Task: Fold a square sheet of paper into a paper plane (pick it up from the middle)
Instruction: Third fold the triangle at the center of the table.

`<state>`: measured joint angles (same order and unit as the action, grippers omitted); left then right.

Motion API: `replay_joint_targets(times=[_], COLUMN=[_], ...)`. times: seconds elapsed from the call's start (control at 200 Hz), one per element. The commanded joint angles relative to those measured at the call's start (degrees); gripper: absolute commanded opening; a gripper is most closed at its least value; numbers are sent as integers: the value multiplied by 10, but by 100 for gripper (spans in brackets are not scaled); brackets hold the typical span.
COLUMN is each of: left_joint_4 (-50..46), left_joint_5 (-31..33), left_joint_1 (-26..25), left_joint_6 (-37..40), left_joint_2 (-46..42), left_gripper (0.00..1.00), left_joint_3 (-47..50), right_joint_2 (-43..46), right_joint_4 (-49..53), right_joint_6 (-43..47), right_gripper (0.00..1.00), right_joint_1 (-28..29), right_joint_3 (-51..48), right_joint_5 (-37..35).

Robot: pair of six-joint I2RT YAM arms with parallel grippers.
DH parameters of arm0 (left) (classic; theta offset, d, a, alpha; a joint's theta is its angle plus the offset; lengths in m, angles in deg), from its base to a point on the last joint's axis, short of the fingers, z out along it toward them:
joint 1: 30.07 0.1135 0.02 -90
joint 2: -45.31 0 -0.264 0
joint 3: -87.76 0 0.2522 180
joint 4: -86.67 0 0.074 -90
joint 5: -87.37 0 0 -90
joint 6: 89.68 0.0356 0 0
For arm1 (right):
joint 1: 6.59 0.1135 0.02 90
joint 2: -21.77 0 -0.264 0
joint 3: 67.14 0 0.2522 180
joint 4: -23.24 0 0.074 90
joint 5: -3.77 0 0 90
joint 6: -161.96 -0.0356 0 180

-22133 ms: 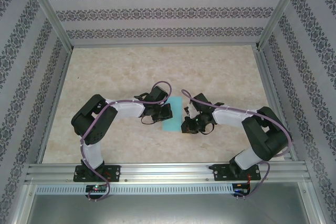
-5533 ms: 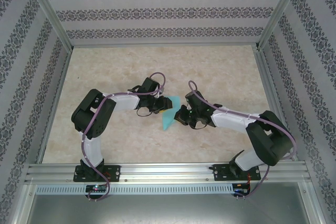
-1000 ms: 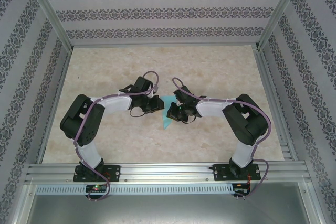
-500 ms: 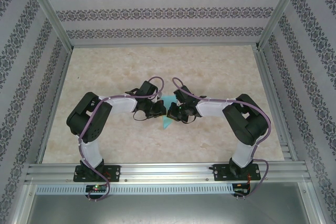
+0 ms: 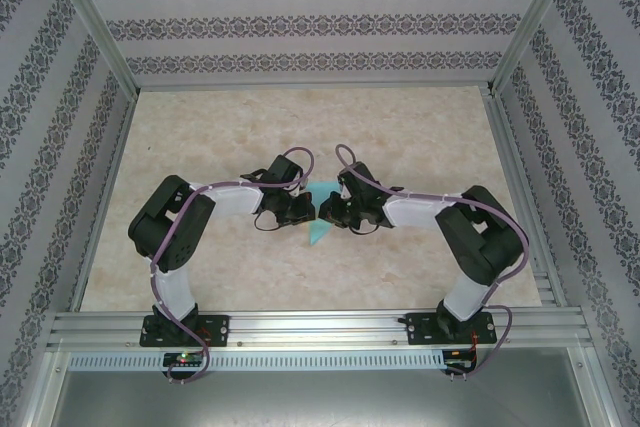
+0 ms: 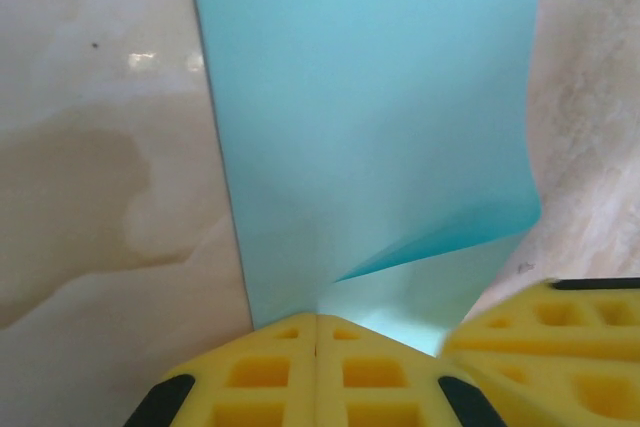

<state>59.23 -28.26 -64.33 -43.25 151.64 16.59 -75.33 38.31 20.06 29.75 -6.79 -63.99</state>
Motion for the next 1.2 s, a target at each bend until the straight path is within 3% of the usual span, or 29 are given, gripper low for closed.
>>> replay_joint_targets(times=[0.0,0.39,0.849,1.199], left_joint_4=[-39,-39,-58,-65], left_joint_5=[41,42,71,78], left_joint_1=[-4,-4,-4,-4], left_joint_6=[15,19,19,19], left_joint_2=[9,-6,-3,3], left_gripper=[0,0,0,0], left_joint_3=[0,-4,1,-2], right_joint_2=[27,-7,-54,-43], right_joint_4=[-41,-78,-47,-30], right_joint_6=[19,11,4,13], right_gripper=[14,12,11,10], right_joint_1=[-11,-24,-38,-53], right_joint_3=[-21,-39,-29,-16], right_joint_5=[9,31,8,-2])
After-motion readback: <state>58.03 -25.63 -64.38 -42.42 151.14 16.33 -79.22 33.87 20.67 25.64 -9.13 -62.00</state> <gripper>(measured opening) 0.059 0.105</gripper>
